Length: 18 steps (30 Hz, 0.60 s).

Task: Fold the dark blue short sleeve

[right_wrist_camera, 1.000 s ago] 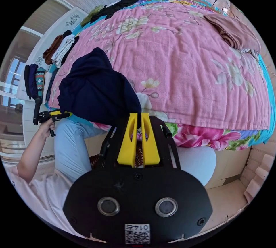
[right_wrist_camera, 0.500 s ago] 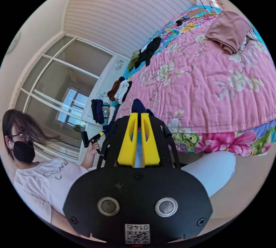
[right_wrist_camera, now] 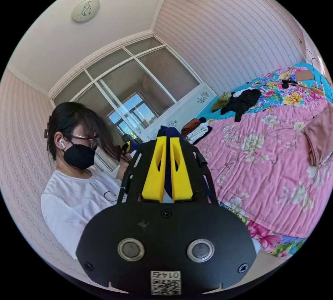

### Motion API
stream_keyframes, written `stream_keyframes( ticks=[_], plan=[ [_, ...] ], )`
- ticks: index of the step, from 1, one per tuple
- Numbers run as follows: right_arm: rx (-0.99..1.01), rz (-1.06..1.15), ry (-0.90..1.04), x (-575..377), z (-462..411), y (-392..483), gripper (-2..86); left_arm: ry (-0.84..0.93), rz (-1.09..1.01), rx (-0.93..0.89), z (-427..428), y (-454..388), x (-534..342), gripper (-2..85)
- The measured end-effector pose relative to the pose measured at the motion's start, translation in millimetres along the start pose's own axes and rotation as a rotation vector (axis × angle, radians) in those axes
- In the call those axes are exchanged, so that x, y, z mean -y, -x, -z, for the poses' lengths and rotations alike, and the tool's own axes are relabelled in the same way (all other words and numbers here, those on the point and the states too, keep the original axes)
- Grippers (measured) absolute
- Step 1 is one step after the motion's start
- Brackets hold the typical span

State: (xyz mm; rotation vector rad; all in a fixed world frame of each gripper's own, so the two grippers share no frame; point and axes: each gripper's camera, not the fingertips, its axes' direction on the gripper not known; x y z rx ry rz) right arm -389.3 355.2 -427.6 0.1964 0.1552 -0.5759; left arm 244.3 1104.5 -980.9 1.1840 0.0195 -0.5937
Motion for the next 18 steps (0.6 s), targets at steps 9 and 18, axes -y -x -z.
stream_keyframes(
  ticks=[9, 18],
  plan=[
    [-0.141, 0.225, -0.302, 282.0, 29.2, 54.8, 0.7, -0.301, -0.042, 0.097, -53.0, 0.3, 243.9, -1.0],
    [-0.163, 0.171, -0.130, 196.1, -48.3, -18.5, 0.7, 0.081, 0.132, 0.136, -130.9, 94.2, 95.4, -1.0]
  ],
)
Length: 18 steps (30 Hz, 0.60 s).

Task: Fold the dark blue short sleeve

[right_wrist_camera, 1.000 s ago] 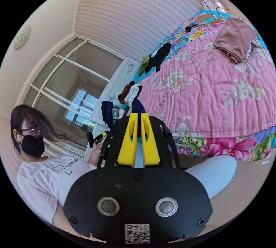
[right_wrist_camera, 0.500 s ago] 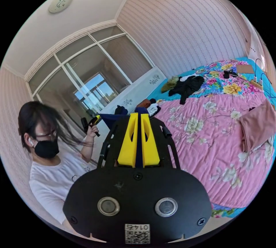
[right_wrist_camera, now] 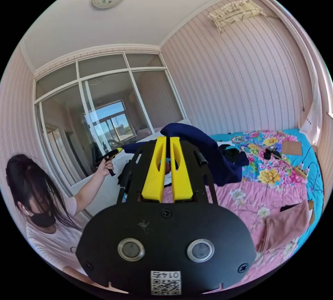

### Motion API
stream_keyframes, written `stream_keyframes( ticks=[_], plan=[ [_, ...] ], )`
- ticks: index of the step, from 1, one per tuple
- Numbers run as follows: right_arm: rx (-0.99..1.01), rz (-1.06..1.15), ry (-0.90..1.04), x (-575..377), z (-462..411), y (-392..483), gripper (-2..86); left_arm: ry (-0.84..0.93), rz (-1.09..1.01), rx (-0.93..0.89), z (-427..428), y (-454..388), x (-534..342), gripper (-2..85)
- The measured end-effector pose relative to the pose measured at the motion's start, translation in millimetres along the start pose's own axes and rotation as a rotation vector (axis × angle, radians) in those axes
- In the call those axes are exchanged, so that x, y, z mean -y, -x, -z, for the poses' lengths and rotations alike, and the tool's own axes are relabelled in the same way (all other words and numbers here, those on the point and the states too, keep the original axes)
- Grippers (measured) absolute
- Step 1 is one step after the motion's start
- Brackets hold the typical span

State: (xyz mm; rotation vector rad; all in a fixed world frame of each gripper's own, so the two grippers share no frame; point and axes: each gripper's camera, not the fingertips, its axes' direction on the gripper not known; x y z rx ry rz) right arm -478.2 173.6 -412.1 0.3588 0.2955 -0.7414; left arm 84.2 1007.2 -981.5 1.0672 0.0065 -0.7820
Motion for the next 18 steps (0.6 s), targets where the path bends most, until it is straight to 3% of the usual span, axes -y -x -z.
stream_keyframes(
  ticks=[4, 10, 18],
  plan=[
    [-0.055, -0.228, 0.266, -154.5, -71.1, -78.0, 0.7, 0.274, 0.178, 0.024, -67.2, 71.8, -132.0, -1.0],
    [-0.080, -0.686, 0.477, -365.2, -133.2, -151.4, 0.7, 0.550, 0.292, 0.139, -127.6, 125.2, -264.3, -1.0],
    [-0.119, -0.809, 0.576, -444.2, -151.9, -135.7, 0.6, 0.718, 0.226, 0.203, -143.8, 135.1, -322.8, -1.0]
  ],
)
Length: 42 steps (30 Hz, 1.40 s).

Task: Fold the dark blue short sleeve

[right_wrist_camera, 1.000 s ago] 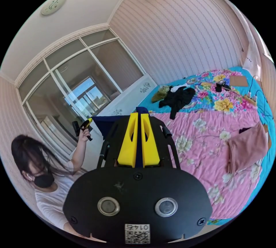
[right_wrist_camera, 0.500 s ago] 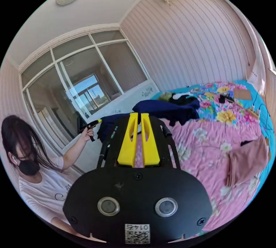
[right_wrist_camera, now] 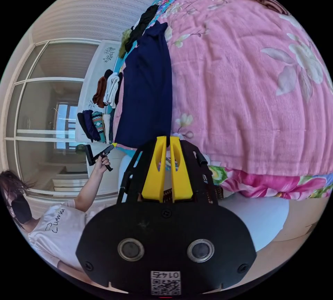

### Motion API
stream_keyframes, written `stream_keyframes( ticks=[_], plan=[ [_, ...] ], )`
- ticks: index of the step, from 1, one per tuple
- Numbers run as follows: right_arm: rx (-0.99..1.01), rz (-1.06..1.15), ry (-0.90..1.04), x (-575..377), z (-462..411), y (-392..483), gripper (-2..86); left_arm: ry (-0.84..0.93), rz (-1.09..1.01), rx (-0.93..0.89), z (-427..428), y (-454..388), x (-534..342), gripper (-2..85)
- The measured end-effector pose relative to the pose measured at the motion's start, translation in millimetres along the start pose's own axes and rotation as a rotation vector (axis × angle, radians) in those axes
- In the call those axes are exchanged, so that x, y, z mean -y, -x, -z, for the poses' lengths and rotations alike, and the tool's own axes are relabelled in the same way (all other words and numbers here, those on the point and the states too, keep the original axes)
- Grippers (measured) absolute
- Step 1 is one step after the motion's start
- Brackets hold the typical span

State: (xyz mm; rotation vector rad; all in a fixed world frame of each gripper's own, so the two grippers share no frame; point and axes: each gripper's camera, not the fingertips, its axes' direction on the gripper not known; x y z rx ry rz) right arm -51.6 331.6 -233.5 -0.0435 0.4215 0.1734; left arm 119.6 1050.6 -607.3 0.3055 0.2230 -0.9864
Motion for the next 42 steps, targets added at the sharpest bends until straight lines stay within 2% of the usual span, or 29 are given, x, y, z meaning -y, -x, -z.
stream_keyframes(
  ticks=[6, 10, 16, 20, 26, 34, 38, 42],
  plan=[
    [-0.040, -0.001, 0.040, -25.2, -9.0, 9.4, 0.1, 0.018, -0.025, -0.016, -5.0, 1.5, -37.8, -1.0],
    [-0.097, 0.023, 0.100, -42.2, -24.5, 24.1, 0.0, 0.068, -0.074, 0.043, -18.2, -2.1, -60.2, -1.0],
    [-0.154, 0.017, 0.187, -51.7, -60.6, 38.5, 0.0, 0.064, -0.018, 0.025, -31.1, 14.3, -57.9, -1.0],
    [-0.151, -0.001, 0.186, -52.7, -71.7, 46.4, 0.1, 0.062, -0.078, 0.044, -28.1, 10.7, -54.5, -1.0],
    [-0.368, 0.046, 0.125, -56.3, -79.0, 87.4, 0.9, 0.055, -0.104, 0.052, -31.1, 12.4, -53.2, -1.0],
    [-0.452, 0.122, 0.091, -45.9, -140.5, 135.0, 10.6, 0.084, -0.128, 0.082, -46.9, 13.8, -52.6, -1.0],
    [-0.523, 0.067, 0.138, -44.9, -157.3, 122.6, 5.2, 0.049, -0.088, 0.042, -43.5, 26.2, -53.6, -1.0],
    [-0.391, 0.060, 0.091, -57.6, -124.1, 115.8, 1.3, -0.012, -0.089, 0.014, -30.2, 31.5, -51.7, -1.0]
  ],
)
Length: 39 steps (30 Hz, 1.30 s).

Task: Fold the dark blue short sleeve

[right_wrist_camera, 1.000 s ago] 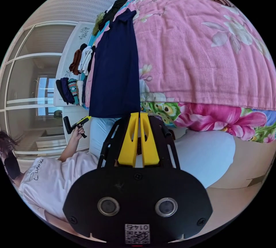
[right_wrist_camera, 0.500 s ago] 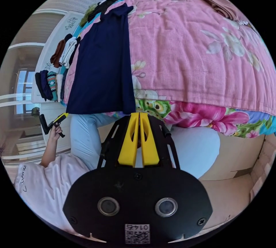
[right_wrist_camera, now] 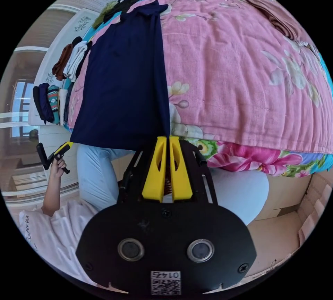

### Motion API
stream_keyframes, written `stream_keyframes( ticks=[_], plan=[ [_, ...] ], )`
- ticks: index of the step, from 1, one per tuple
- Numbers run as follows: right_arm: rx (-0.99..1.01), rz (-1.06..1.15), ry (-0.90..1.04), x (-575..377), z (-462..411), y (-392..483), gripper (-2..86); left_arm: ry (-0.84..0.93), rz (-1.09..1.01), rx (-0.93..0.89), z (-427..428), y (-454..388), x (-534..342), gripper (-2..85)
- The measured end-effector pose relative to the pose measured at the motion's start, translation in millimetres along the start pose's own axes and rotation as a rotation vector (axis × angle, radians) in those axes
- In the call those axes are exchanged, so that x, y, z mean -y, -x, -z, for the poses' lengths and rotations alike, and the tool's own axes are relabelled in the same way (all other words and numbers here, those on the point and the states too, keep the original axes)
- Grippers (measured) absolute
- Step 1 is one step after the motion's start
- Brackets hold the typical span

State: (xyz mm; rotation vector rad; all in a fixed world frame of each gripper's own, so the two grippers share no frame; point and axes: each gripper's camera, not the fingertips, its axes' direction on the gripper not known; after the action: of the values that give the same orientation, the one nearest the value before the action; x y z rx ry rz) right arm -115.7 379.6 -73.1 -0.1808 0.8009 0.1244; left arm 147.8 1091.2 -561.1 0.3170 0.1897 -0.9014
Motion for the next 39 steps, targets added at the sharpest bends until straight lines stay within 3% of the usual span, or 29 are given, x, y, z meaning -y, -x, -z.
stream_keyframes(
  ticks=[4, 7, 13, 16, 23, 33, 39],
  plan=[
    [0.233, -0.035, -0.113, -28.0, 36.4, -24.7, 0.6, -0.025, -0.030, 0.011, 6.6, -1.5, -1.3, -1.0],
    [0.276, -0.073, -0.060, -38.3, 20.1, -38.5, 0.4, 0.034, -0.015, 0.047, -10.5, 5.8, -4.7, -1.0],
    [0.210, -0.085, 0.139, -32.4, -50.9, -27.3, 0.4, 0.095, 0.048, 0.050, -37.2, 22.8, -6.2, -1.0],
    [0.174, -0.098, 0.171, -27.6, -66.9, -24.2, 0.5, 0.107, 0.081, -0.022, -47.6, 29.0, -5.4, -0.9],
    [0.062, -0.120, 0.202, -39.3, -69.2, -31.5, 0.3, 0.033, 0.193, 0.000, -37.8, 47.7, -27.6, -0.9],
    [0.124, -0.130, 0.029, -87.0, -46.2, -43.8, -0.2, -0.114, 0.176, -0.028, -16.5, 30.8, -49.3, -1.0],
    [0.102, 0.010, -0.142, -82.6, -28.7, -28.8, -0.1, -0.218, -0.067, 0.002, -10.6, -23.2, -25.8, -1.0]
  ],
)
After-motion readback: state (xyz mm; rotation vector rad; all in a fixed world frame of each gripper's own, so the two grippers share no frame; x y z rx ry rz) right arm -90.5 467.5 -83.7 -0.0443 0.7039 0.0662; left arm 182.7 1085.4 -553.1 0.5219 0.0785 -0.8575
